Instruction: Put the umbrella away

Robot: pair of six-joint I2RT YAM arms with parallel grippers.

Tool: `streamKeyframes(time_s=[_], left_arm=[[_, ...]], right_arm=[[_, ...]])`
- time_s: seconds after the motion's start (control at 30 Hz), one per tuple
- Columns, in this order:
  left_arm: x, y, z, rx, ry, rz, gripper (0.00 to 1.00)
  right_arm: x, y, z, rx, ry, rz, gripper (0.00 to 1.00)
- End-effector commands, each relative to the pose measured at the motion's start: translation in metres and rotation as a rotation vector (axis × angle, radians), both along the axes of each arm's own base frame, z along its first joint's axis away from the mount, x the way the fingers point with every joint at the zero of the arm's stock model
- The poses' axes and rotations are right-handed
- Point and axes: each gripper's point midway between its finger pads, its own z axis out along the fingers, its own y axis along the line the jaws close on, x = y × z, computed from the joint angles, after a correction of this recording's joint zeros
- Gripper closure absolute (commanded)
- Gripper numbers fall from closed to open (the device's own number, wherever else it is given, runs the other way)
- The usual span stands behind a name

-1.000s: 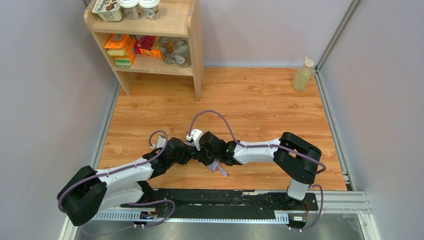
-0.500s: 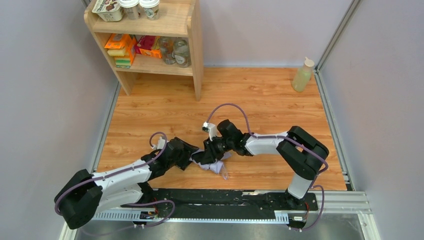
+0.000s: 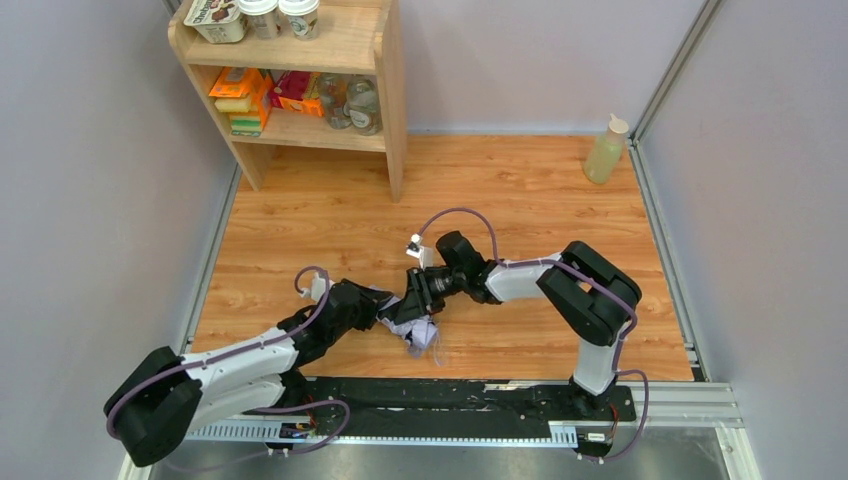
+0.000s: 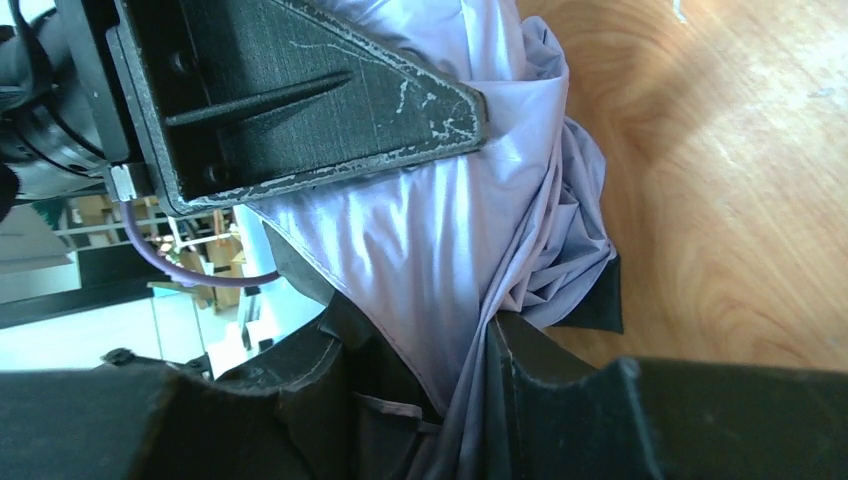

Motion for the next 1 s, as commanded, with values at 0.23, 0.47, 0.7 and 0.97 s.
streamKeyframes(time_s=[0.23,0.47,0.7,0.97], left_arm=[[0.021,0.031,0.076,0.042,-0.411,0.061,1.0],[0.033,0.046,0.149,-0.013,-0.683,0.162,1.0],[0.031,0.042,0.218,-0.043,-0.887,0.146,1.0],[0.023,0.038,0.266,-0.113,-1.048,0.129,1.0]], right_arm=[[0.002,-0.021,0.109,0.065,-0.151,0.016,0.04],[-0.006,-0.051,0.167,0.116,-0.346,-0.042,0.0],[-0.002,-0.081,0.166,0.073,-0.489,-0.182,0.0],[-0.003,-0.075,0.162,0.082,-0.487,-0.172,0.26]])
